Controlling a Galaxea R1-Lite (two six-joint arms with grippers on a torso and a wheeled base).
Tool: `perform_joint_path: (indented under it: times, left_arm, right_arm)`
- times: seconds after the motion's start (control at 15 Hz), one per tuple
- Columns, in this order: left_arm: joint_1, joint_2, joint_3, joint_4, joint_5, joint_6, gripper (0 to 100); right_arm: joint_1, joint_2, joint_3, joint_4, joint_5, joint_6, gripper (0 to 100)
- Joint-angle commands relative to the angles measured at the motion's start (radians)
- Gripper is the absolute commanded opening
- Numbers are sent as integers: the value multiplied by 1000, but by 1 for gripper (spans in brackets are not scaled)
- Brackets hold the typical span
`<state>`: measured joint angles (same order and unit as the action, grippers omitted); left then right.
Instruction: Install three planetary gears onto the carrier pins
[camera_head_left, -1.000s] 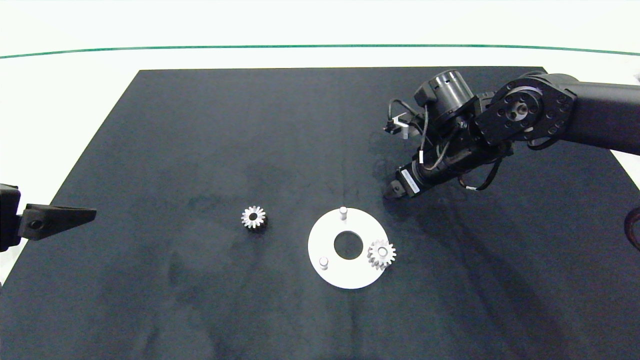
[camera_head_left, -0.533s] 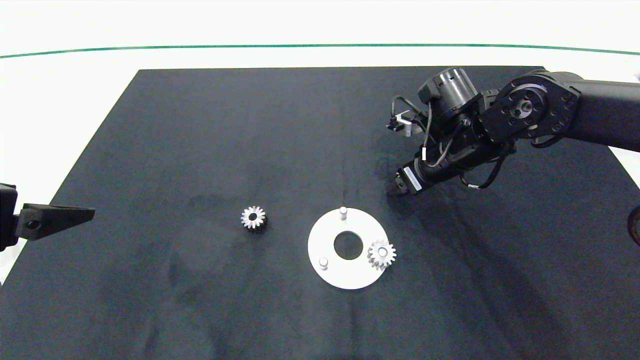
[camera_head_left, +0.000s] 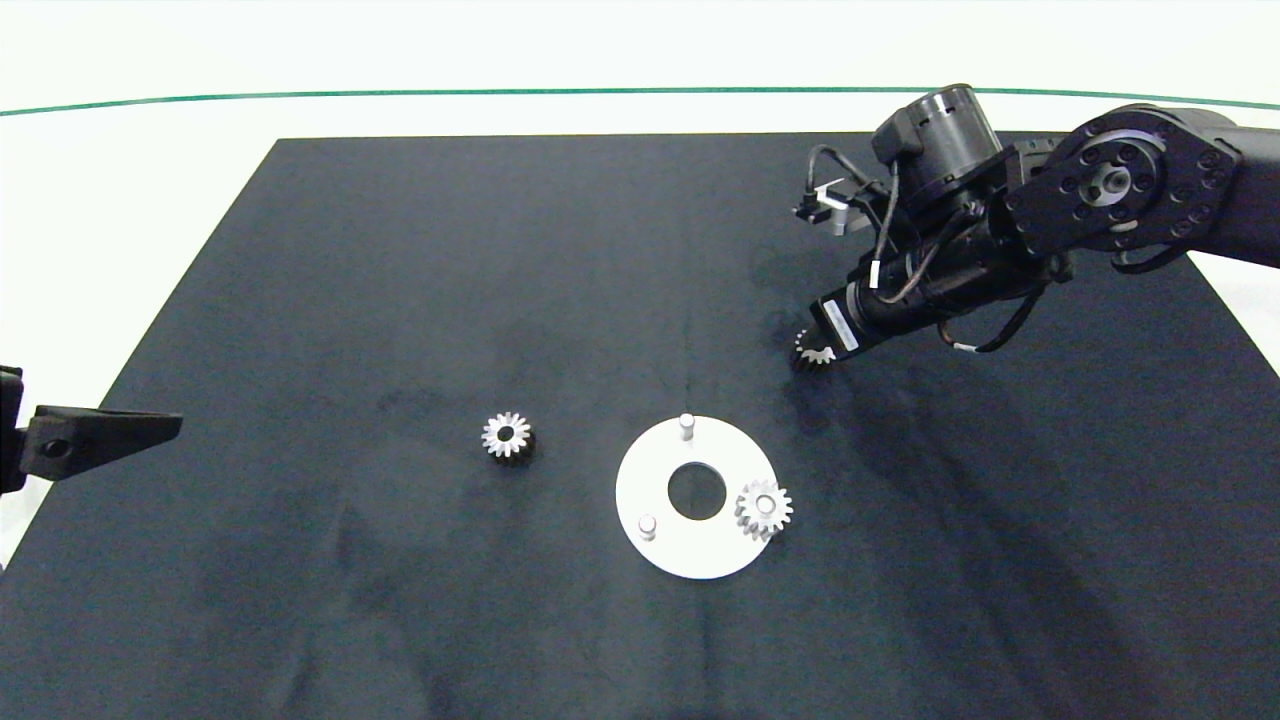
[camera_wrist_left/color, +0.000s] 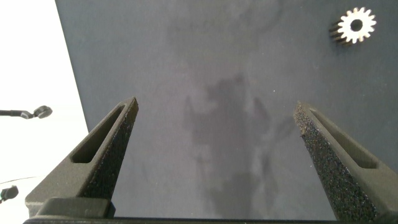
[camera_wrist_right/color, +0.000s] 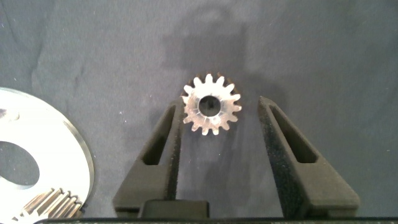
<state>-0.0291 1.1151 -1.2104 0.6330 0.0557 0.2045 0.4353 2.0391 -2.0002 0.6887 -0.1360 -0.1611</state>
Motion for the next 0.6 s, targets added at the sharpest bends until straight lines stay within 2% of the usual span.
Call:
perform_joint_path:
  times: [0.07, 0.2, 0.4, 0.47, 0.6]
  left_arm:
    - [0, -6, 0, 4, 1, 1, 100]
    - [-3, -8, 0, 4, 1, 1, 100]
    - [-5, -8, 0, 4, 1, 1, 100]
    - [-5, -6, 2, 4, 1, 1, 100]
    - [-6, -8, 2, 4, 1, 1, 100]
  right_arm:
    - [0, -7, 0, -21, -1, 0, 45]
    - [-9, -5, 0, -38, 6, 2, 40]
    - [-9, -8, 0, -46, 6, 3, 40]
    - [-9, -10, 0, -46, 6, 3, 100]
    - [-7, -10, 0, -48, 6, 3, 100]
